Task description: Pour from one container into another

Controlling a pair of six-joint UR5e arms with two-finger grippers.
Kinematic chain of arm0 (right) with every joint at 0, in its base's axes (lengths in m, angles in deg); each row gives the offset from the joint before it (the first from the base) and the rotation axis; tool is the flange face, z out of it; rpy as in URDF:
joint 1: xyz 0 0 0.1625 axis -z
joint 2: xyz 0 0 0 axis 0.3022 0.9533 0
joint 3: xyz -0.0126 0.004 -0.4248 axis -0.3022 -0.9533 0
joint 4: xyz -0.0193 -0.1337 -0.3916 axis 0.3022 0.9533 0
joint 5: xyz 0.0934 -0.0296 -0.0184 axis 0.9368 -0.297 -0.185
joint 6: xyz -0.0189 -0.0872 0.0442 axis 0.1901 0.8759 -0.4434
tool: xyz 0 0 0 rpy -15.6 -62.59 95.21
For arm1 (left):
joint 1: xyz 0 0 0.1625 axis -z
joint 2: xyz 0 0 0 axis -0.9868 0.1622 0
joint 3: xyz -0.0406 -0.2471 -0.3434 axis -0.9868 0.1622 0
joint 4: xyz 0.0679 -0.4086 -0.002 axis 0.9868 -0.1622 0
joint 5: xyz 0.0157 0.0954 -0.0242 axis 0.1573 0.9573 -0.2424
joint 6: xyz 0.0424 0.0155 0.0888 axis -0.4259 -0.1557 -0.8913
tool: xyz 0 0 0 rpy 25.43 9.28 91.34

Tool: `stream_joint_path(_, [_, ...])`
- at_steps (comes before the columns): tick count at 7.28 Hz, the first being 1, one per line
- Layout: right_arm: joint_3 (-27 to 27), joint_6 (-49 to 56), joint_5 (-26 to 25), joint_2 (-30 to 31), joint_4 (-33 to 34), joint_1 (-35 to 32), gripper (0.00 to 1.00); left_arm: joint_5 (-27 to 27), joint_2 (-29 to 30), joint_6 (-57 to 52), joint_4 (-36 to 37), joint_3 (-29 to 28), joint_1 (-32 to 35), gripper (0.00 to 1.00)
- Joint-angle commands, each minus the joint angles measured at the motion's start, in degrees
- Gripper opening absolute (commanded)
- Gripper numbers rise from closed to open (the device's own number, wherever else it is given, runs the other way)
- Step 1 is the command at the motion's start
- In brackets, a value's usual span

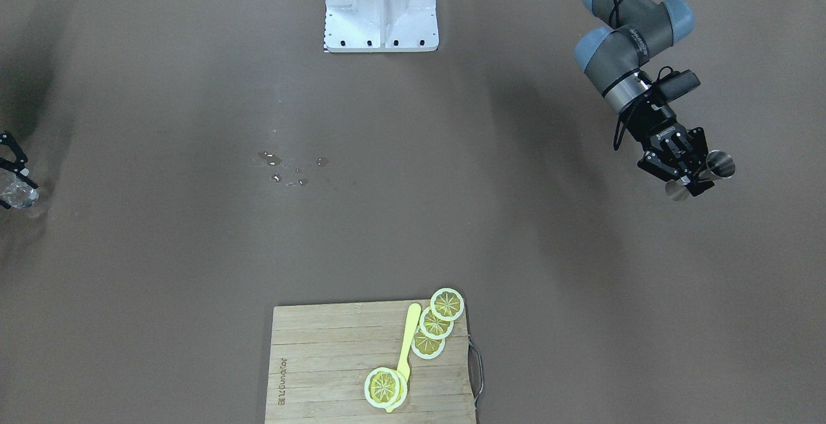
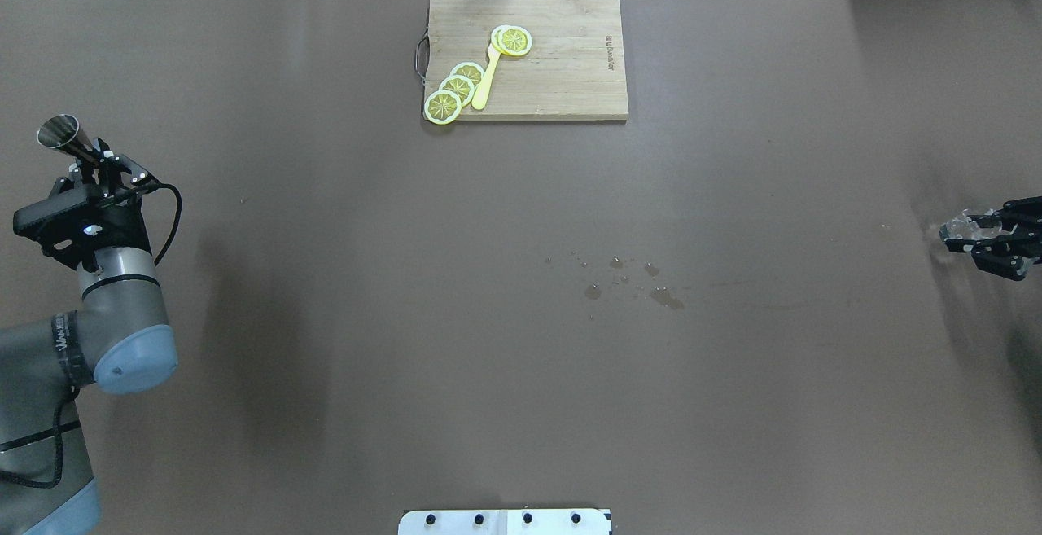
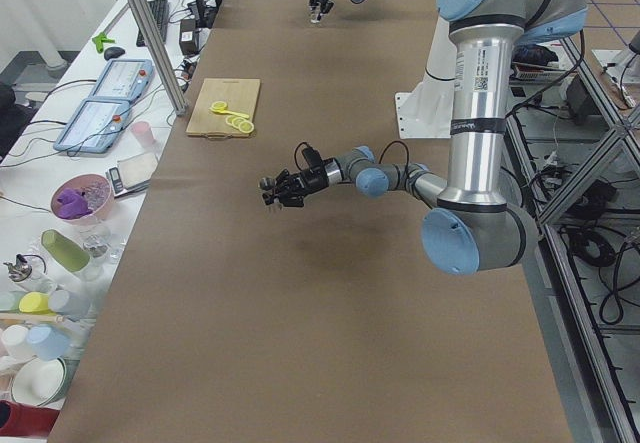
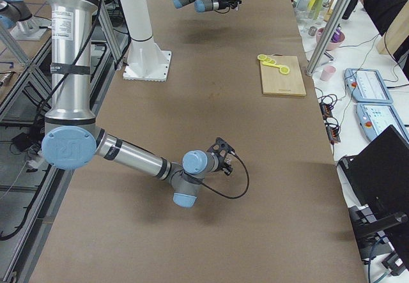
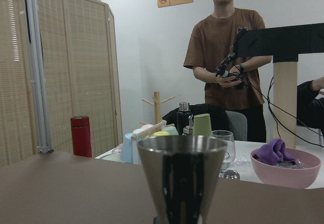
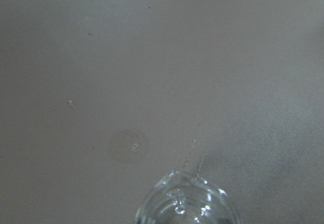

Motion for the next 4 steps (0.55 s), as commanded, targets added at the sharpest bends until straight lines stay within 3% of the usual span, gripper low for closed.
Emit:
stream_joint_path(1, [-0.1,0.4,0.0,0.1,-0.1,0.6,0.0,0.3,0.5,5.0,1.1,-2.4,-1.2,0.0])
stream_joint_path(4, [-0.7,1.2,0.1,0.1,-0.1,1.2,0.0,-0.2,0.5,9.1,1.2,-2.5,-2.3,0.0])
